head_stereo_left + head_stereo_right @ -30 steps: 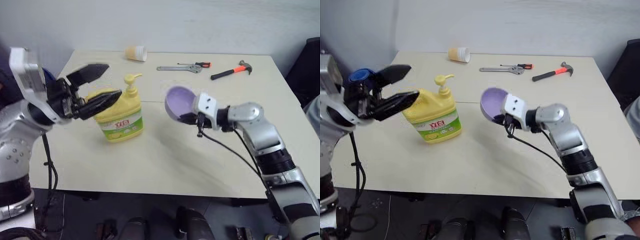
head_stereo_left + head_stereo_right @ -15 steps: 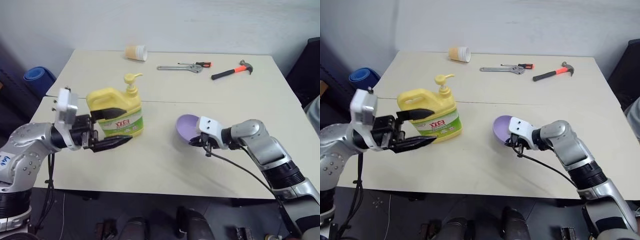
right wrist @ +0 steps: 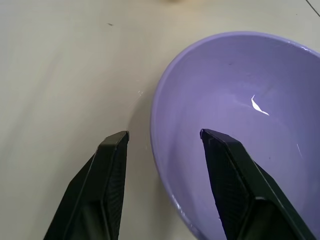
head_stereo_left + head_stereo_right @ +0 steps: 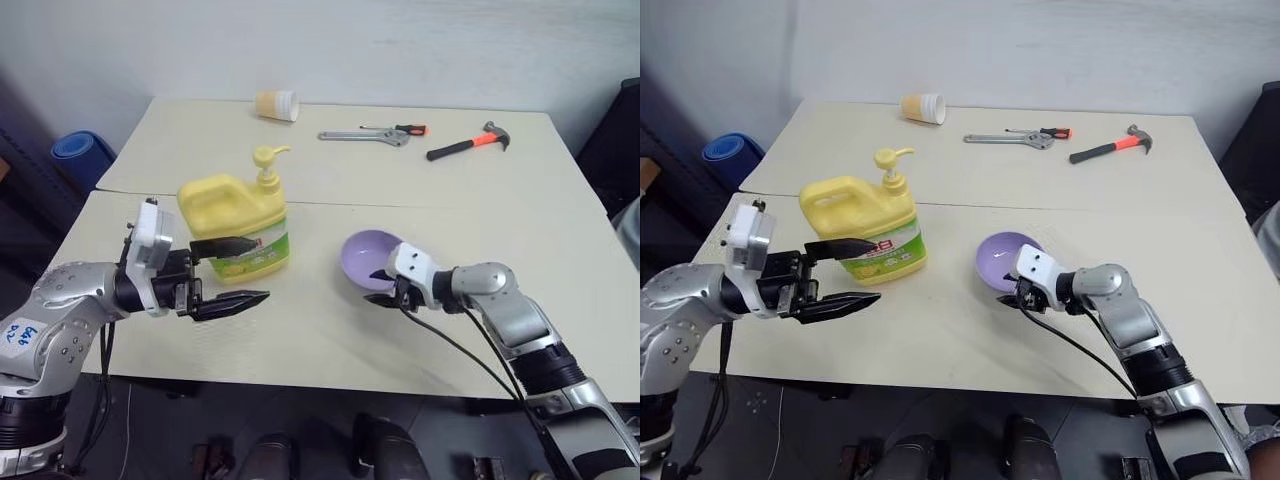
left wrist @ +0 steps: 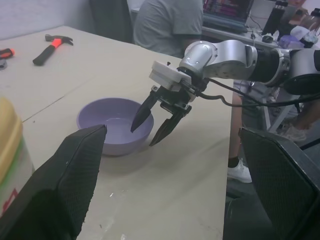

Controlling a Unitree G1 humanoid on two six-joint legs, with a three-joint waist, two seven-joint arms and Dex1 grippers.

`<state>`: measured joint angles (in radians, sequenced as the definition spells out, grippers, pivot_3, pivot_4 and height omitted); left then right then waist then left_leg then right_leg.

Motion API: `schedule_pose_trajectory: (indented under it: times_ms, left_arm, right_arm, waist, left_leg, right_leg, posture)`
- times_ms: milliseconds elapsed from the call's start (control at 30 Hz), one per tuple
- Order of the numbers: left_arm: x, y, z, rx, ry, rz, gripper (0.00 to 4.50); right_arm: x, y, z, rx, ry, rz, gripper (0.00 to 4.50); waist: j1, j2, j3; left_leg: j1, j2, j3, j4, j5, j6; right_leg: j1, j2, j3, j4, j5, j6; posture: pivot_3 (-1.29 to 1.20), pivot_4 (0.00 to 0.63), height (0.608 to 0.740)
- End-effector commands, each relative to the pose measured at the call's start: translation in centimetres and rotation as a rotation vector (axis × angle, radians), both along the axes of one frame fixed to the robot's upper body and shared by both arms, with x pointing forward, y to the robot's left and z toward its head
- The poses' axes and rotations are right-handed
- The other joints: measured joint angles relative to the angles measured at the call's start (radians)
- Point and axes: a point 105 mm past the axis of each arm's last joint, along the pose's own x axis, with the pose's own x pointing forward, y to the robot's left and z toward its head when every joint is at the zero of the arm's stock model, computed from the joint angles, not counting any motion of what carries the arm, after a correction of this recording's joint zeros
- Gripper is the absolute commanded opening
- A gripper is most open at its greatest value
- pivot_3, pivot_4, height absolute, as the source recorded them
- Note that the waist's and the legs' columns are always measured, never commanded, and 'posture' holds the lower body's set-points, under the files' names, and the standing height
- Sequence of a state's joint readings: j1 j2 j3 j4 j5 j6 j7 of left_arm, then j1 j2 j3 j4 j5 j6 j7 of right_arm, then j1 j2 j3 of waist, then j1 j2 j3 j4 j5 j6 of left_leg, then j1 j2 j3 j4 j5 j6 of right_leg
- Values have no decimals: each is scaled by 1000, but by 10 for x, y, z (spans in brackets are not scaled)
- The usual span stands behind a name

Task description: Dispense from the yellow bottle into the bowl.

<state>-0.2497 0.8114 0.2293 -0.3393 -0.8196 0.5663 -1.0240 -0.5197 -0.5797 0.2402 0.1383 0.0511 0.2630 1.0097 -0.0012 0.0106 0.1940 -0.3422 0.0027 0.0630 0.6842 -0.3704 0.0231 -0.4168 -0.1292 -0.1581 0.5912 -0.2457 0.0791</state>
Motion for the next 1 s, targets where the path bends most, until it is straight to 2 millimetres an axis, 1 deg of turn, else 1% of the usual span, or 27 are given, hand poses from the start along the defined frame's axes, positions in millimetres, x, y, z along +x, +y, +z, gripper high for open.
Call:
schedule_pose_trajectory:
  times_ms: [33,100,200,233,300,367,467,500,567,667,733,800,833,933,1000]
  left_arm:
    - [-2,1,1,-42,-25,10,4500]
    - [0,4,-6,-61,-4,34,4500]
    - [-1,7,-15,-36,17,38,4500]
    - [-2,8,-15,-37,17,40,4500]
    - [-1,8,-14,-39,16,43,4500]
    - [-1,9,-14,-38,15,44,4500]
    - [-1,9,-13,-36,13,47,4500]
    - [-1,9,-13,-36,12,48,4500]
    - [-1,9,-13,-36,11,50,4500]
    - [-1,10,-10,-43,3,52,4500]
    - [-1,10,-1,-71,-13,52,4500]
    - [0,10,12,-105,-39,50,4500]
    - [1,11,22,-124,-62,55,4500]
    - [16,16,63,-166,-190,112,4500]
    - [26,17,81,-178,-239,144,4500]
  right_arm:
    - [3,-3,4,43,-41,10,2439]
    - [5,-1,2,71,-39,26,2439]
    - [10,-1,-1,78,-45,44,2439]
    - [11,-1,-2,78,-48,48,2270]
    - [13,2,-5,79,-51,56,1878]
    - [13,4,-7,78,-59,71,1247]
    - [13,10,-3,93,-75,99,163]
    - [12,11,-1,102,-76,105,13]
    - [11,12,1,100,-85,123,13]
    - [12,12,11,101,-114,150,13]
    - [13,12,23,89,-140,176,13]
    - [12,14,40,61,-172,216,13]
    - [13,15,51,49,-188,229,13]
    - [21,22,92,-34,-286,268,13]
    - [27,26,108,-83,-320,279,13]
  waist:
    - [0,0,0]
    - [-1,0,0]
    - [-5,0,0]
    - [-4,0,0]
    - [-4,0,0]
    - [-3,0,0]
    - [-2,0,0]
    - [-3,0,0]
    - [-3,0,0]
    - [-3,0,0]
    - [-3,0,0]
    - [-3,0,0]
    - [-3,0,0]
    - [-3,0,1]
    - [-3,0,1]
  left_leg:
    - [1,0,0,0,0,0]
    - [3,0,1,0,0,0]
    - [4,1,1,0,0,0]
    - [5,1,1,0,0,0]
    - [4,1,1,0,0,0]
    - [4,0,1,0,0,0]
    - [4,1,0,0,0,0]
    - [4,1,0,0,0,0]
    - [4,1,0,0,0,0]
    - [4,1,0,0,0,0]
    - [4,1,0,0,0,0]
    - [4,1,0,0,0,0]
    - [4,1,0,0,0,0]
    - [3,1,-1,1,0,0]
    - [3,1,-1,1,0,0]
  right_leg:
    - [0,0,0,0,0,0]
    - [1,0,1,1,0,0]
    - [2,0,1,1,0,0]
    - [2,0,1,1,0,0]
    - [2,0,1,1,0,0]
    - [3,0,1,1,0,0]
    - [3,-1,0,1,0,0]
    - [3,-1,0,1,0,0]
    - [3,-1,0,1,0,0]
    - [3,-1,0,1,0,0]
    - [3,-1,0,1,0,0]
    - [3,-1,0,1,0,0]
    - [3,-1,0,1,0,0]
    - [2,-1,0,1,0,-1]
    - [2,-1,0,2,0,-1]
  posture:
    - [0,150,740]
    - [0,150,740]
    - [0,150,740]
    - [0,150,740]
    - [0,150,740]
    - [0,150,740]
    - [0,150,740]
    - [0,150,740]
    - [0,150,740]
    - [0,150,740]
    - [0,150,740]
    - [0,150,740]
    - [0,150,740]
    - [0,150,740]
    - [0,150,740]
